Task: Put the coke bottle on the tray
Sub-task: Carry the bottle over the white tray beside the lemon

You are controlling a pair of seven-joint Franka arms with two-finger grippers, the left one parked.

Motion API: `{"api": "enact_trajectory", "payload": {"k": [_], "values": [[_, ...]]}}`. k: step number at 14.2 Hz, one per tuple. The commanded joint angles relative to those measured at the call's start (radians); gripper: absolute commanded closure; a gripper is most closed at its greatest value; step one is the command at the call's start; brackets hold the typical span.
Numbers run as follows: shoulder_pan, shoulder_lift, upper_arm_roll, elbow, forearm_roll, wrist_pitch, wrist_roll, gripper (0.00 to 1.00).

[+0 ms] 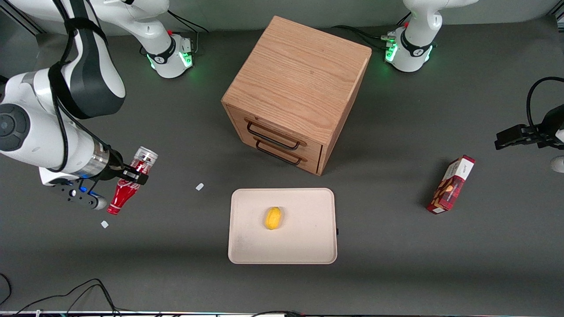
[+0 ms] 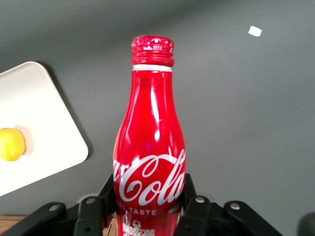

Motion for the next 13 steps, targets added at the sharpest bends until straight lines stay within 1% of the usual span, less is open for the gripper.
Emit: {"api": "enact_trajectory", "payload": {"k": [1,5,7,9,11,13], "values": [[0.066,0.179,0.002,0.197,0.012,-0.033,0.017,1.00],[0.160,0.439,-0.008,0.450,0.008,-0.007,0.018,1.00],[0.198,0.509,-0.011,0.464,0.005,0.123,0.021,1.00],[0.238,0.572,-0.033,0.467,-0.001,0.208,0.016,1.00],[0.284,0.622,-0.076,0.469,-0.003,0.300,-0.010,1.00],[0.297,0.665,-0.079,0.472,-0.001,0.378,-0.086,1.00]]}}
